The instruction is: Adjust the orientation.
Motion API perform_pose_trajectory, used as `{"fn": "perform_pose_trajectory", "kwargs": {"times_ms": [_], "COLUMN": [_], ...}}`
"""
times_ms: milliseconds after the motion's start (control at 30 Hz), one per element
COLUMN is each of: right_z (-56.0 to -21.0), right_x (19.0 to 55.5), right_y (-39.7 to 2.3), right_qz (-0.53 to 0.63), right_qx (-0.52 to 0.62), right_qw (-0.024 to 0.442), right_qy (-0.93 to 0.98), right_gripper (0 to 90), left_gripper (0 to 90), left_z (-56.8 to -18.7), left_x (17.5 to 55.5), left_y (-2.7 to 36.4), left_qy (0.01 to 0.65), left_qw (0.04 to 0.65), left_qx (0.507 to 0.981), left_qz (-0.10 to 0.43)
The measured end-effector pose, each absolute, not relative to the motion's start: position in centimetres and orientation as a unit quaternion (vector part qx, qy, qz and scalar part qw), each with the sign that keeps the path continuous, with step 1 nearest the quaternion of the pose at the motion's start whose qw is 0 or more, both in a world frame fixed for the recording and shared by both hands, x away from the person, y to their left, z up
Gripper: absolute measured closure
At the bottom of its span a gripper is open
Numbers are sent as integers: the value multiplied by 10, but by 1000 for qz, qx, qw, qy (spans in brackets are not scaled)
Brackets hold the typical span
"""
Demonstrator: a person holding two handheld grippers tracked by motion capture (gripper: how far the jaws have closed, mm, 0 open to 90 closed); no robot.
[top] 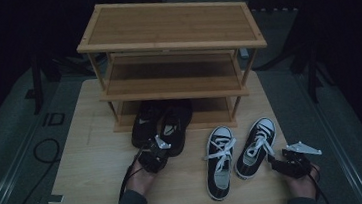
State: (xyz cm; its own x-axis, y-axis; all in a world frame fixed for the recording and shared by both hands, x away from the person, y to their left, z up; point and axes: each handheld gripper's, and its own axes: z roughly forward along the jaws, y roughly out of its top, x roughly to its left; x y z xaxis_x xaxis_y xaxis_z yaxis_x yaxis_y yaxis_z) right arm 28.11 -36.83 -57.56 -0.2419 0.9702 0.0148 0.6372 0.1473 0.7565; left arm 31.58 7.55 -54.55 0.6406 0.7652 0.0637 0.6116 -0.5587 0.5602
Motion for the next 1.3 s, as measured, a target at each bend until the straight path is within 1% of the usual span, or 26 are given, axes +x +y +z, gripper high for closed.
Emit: {"fn": "perform_pose_trajectory", "kwargs": {"times_ms": [33, 100, 233, 333, 467, 600, 767, 1300], "right_z": [-576, -576, -576, -576, -576, -576, -576, -576], "right_x": [281, 281, 281, 281, 281, 281, 281, 281], "right_y": [-368, -368, -368, -368, -368, -368, -368, -368], "right_qz": [332, 332, 332, 332, 332, 332, 332, 332], "right_qx": [562, 562, 562, 562, 562, 562, 562, 562], "right_qw": [251, 251, 251, 251, 251, 251, 251, 250], "right_qy": [715, 715, 715, 715, 715, 715, 715, 715], "right_gripper": [335, 335, 335, 335, 335, 335, 335, 334], "left_gripper": [898, 898, 898, 898, 898, 898, 898, 898], "left_z": [-546, -542, -540, -537, -534, -534, -534, -531], "left_x": [316, 318, 321, 324, 329, 336, 353, 384], "left_y": [75, 63, 53, 44, 39, 36, 28, 25], "left_qy": [396, 382, 373, 370, 368, 370, 379, 397], "left_qw": [253, 252, 254, 259, 255, 253, 250, 240], "left_qx": [870, 874, 878, 876, 875, 875, 871, 865], "left_qz": [152, 165, 161, 170, 182, 182, 187, 189]}}
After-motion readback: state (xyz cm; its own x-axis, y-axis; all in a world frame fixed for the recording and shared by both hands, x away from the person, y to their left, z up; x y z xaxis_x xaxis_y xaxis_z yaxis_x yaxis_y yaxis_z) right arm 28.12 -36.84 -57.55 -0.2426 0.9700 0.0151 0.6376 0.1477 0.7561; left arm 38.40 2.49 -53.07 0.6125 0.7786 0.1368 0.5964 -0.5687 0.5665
